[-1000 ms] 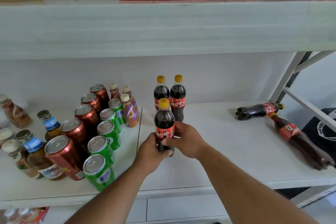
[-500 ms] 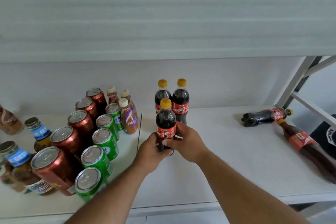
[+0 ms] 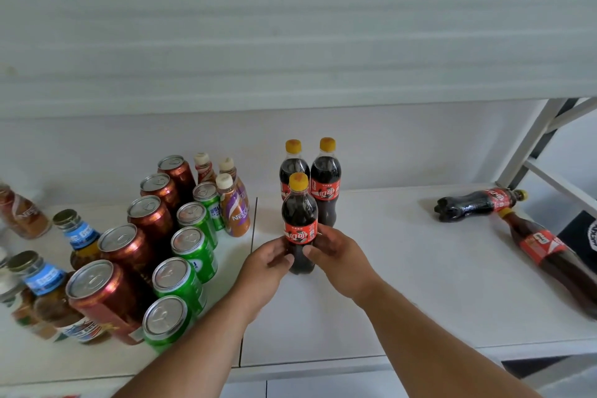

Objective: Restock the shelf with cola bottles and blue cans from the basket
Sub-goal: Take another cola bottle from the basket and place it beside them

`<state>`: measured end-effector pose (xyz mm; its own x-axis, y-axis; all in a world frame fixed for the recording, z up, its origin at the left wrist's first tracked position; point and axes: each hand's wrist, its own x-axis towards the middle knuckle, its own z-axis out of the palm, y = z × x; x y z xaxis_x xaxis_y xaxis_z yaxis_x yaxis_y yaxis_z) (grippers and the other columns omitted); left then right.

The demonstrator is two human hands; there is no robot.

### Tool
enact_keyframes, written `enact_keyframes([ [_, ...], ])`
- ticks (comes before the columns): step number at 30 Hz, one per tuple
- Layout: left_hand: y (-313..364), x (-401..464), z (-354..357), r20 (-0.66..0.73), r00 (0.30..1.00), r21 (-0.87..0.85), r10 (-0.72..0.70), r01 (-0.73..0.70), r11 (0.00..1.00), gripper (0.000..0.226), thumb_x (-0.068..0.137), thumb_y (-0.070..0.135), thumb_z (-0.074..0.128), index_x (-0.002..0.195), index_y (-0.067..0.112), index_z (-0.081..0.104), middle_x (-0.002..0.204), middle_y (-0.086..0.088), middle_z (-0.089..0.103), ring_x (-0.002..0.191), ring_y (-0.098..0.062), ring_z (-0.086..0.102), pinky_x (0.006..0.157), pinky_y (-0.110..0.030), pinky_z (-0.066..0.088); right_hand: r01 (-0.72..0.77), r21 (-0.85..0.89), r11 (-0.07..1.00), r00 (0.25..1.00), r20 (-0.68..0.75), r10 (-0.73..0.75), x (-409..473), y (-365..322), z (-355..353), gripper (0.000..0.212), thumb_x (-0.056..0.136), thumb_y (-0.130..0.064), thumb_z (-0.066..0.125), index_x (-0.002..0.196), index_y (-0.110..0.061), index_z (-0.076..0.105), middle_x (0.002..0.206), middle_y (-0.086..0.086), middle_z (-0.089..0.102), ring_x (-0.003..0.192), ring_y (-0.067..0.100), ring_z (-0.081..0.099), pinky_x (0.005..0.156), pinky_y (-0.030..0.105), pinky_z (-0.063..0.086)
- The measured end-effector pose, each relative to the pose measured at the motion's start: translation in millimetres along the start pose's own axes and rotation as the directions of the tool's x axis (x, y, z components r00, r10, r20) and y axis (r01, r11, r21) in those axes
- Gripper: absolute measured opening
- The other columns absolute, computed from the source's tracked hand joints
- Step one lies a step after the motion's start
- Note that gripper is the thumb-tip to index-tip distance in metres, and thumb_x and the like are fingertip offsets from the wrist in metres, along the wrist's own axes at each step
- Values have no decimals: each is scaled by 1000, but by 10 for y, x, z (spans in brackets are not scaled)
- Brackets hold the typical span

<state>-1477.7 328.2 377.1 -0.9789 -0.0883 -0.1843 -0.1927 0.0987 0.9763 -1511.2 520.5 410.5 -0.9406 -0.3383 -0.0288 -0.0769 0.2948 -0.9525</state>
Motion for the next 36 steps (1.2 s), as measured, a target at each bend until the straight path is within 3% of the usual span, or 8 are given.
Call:
enact_keyframes([
  [3,24,7,54,-13,1000,-40,-2,1,999,40,106,11,57,138,33,67,132,11,73,131,-13,64,119,-48,43,-11,48,999,1000,-4,11,17,7,23,43,101,-23,68,138,-44,61,127,-23,72,123,-1,65,106,26,51],
  [7,72,40,107,-54,999,-108,0,-5,994,41,107,11,56,121,46,74,129,12,75,129,-11,65,119,-47,44,-24,82,996,1000,-11,25,77,1,37,42,101,-23,68,133,-50,60,124,-25,72,119,-6,65,98,18,50],
  [11,114,100,115,-69,998,-137,5,-14,990,48,107,11,55,110,54,76,128,12,75,129,-11,65,118,-47,44,-30,119,992,999,-22,33,167,7,54,43,101,-21,69,140,-38,62,126,-20,73,121,-2,65,106,28,51],
  [15,127,180,101,-82,997,-159,11,-24,987,42,107,6,54,116,42,75,126,10,76,127,-12,66,118,-48,45,-36,119,992,999,-31,40,247,-3,79,41,101,-23,69,137,-39,63,125,-18,74,121,0,66,106,30,52],
  [20,152,242,75,-88,996,-141,-2,-11,990,39,107,8,54,123,38,72,128,11,75,128,-12,66,117,-48,46,-52,117,992,997,-44,58,293,-12,100,36,101,-25,68,134,-39,63,127,-17,73,119,0,66,101,25,52],
  [30,156,258,61,-93,996,-75,-15,8,997,37,106,11,56,130,35,71,131,12,74,130,-12,65,118,-49,45,-100,92,991,992,-64,106,274,-37,109,36,101,-24,67,137,-29,65,129,-13,73,122,7,66,108,33,52],
  [34,238,120,76,-92,995,-56,-30,25,998,40,107,10,55,124,43,68,128,20,73,129,-5,62,117,-39,44,-145,57,988,987,-65,149,176,-65,96,54,100,-33,69,151,-23,54,146,-6,63,136,14,58,115,37,47],
  [36,310,24,93,-109,993,-50,-42,36,998,37,107,11,56,122,44,65,136,15,69,131,-6,60,116,-35,44,-186,52,981,979,-71,189,93,-106,76,62,100,-36,70,155,-19,48,152,-2,58,140,16,54,118,40,44],
])
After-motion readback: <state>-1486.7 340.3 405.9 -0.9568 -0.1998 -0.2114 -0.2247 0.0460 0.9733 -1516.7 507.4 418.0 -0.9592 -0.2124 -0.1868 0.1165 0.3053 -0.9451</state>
